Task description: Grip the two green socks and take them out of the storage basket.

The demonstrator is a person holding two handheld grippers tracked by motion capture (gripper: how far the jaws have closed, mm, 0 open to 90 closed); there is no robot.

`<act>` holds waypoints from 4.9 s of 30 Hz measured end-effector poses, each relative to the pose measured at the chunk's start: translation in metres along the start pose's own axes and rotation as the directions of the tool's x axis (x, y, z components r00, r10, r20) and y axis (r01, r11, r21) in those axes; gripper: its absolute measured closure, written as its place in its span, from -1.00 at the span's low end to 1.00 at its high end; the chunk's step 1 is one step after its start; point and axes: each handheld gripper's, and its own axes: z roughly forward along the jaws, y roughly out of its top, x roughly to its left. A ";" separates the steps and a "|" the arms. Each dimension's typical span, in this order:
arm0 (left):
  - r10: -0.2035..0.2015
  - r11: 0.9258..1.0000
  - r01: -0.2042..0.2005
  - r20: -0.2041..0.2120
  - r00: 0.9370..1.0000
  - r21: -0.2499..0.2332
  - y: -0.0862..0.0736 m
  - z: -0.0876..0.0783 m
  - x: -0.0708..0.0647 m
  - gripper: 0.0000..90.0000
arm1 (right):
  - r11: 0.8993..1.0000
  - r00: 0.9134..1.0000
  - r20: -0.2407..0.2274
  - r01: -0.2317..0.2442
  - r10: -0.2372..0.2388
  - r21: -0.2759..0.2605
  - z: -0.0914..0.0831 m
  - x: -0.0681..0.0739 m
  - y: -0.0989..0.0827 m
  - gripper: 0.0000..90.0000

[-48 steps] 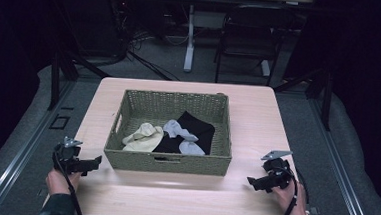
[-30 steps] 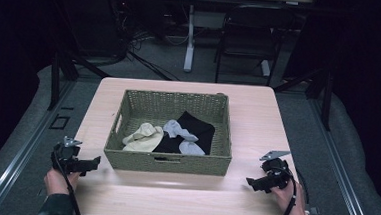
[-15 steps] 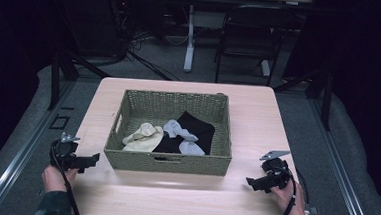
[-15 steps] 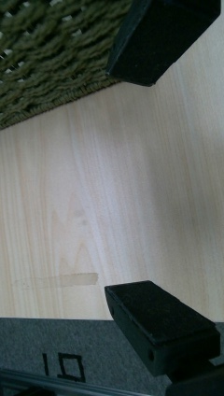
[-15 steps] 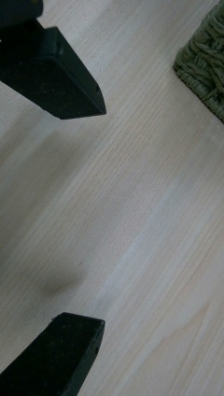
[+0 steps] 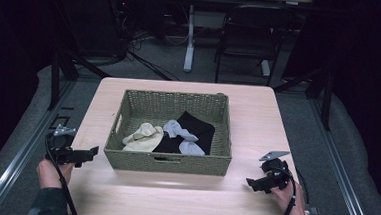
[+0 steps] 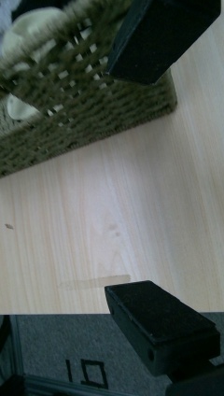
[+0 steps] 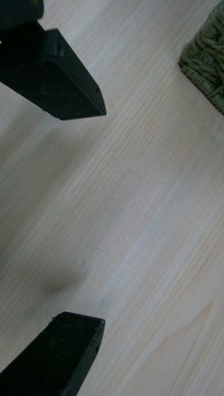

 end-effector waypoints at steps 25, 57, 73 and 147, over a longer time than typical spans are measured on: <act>0.123 0.992 -0.120 0.071 0.990 -0.047 0.067 -0.029 -0.027 -1.00 | 0.999 1.000 0.004 -0.018 0.018 -0.029 -0.003 -0.001 -0.002 -0.98; 0.290 0.923 -0.330 0.208 0.934 0.195 0.127 0.058 -0.090 -0.65 | 1.000 1.000 -0.010 -0.016 0.016 -0.022 -0.003 -0.001 -0.003 -0.97; 0.329 0.855 -0.383 0.205 0.922 0.350 0.129 0.096 -0.106 -0.07 | 1.000 1.000 -0.016 -0.013 0.013 -0.018 -0.002 -0.001 -0.003 -0.97; 0.377 0.888 -0.404 0.156 0.913 0.220 0.196 0.003 -0.106 0.96 | 1.000 1.000 -0.008 -0.003 0.003 -0.013 -0.002 -0.001 -0.002 -0.97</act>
